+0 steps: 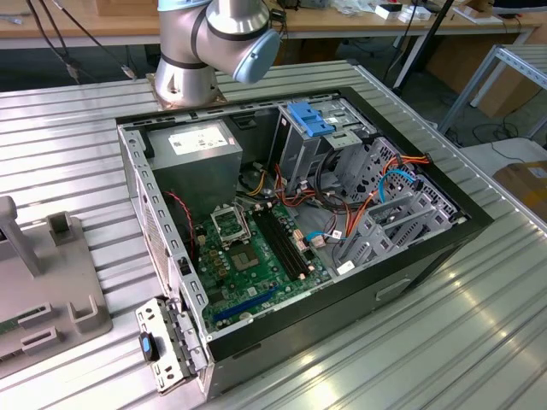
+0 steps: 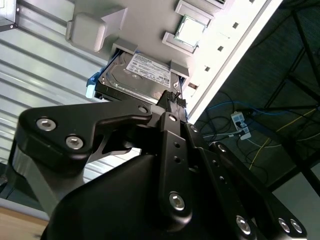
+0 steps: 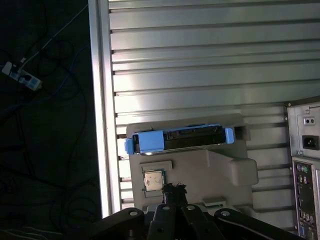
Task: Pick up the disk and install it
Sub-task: 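Reach for the disk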
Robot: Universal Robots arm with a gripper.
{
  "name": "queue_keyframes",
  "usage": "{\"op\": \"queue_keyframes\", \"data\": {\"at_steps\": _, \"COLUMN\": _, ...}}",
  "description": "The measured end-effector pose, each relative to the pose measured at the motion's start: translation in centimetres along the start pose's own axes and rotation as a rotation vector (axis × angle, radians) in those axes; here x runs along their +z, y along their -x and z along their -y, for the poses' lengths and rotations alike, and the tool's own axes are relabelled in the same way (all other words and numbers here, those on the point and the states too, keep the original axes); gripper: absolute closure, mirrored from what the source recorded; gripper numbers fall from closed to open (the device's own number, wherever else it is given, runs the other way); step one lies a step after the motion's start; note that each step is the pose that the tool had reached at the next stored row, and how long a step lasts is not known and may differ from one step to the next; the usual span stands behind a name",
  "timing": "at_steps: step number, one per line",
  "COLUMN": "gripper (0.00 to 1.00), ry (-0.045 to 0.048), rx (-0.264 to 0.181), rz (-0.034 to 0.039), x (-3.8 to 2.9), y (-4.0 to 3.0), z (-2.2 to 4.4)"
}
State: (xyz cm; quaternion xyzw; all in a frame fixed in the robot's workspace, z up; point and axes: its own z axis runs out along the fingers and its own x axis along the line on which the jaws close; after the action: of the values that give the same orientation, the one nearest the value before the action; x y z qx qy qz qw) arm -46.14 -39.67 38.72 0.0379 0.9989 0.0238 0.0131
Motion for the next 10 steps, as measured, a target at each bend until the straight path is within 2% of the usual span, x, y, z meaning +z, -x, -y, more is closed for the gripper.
{"op": "queue_keyframes", "data": {"at_steps": 10, "gripper": 0.89, "ry": 0.0000, "rx": 0.000, "rz": -0.0001, "x": 0.00, "y": -0.02, "z": -0.10}}
